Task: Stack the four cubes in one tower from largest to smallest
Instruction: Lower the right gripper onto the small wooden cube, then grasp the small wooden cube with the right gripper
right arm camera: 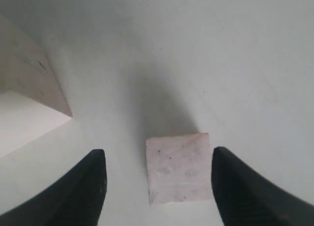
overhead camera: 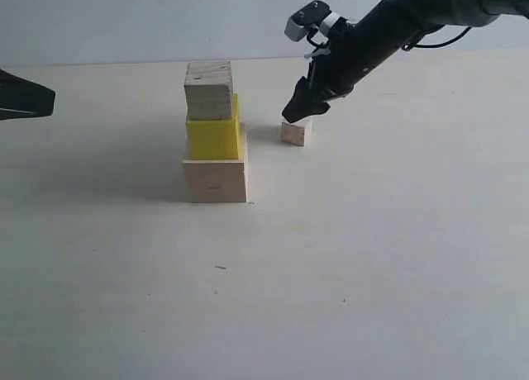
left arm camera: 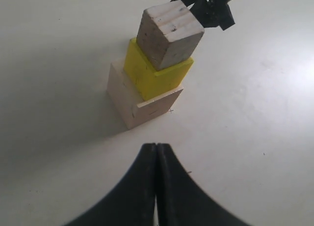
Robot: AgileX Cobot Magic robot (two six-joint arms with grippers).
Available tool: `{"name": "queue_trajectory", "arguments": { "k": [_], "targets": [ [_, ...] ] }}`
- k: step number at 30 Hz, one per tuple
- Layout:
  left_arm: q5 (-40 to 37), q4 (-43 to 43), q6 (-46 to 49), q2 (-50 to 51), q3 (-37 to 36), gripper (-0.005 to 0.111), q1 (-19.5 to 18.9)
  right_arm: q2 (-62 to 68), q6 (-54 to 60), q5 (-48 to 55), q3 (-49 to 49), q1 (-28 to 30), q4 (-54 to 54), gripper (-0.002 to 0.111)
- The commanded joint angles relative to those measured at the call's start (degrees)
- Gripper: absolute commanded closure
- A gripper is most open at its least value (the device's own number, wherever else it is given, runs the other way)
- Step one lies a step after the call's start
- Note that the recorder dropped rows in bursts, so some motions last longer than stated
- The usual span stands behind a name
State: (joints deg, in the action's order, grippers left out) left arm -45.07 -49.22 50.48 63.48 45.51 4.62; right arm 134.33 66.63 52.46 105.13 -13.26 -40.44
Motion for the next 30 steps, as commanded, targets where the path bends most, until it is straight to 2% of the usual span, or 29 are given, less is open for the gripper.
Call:
{"name": "queue_trajectory", "arguments": {
  "k": [1, 7, 15, 24, 30],
  "targets": [
    [-0.2, -0.6, 0.1, -0.1, 0.0, 0.107, 0.1, 1.7, 2.7, -0.9, -0.1, 0.0, 0.1, 0.049],
    [-0.2, -0.6, 0.1, -0.1, 0.0, 0.107, 0.1, 3.4, 2.7, -1.8, -0.1, 0.0, 0.2, 0.049],
    [-0.2, -0.5, 0.1, -0.1, 0.0, 0.107, 0.1, 3.7, 2.6, -0.1, -0.1, 0.0, 0.3, 0.072],
    [-0.2, -0.5, 0.1, -0.1, 0.0, 0.107, 0.1, 3.7, 2.6, 1.6, -0.1, 0.0, 0.4, 0.076],
    [-0.2, -0.4, 0.1, -0.1, 0.0, 0.107, 0.1, 3.2, 2.4, 5.0, -0.1, 0.0, 1.7, 0.100]
  ]
}}
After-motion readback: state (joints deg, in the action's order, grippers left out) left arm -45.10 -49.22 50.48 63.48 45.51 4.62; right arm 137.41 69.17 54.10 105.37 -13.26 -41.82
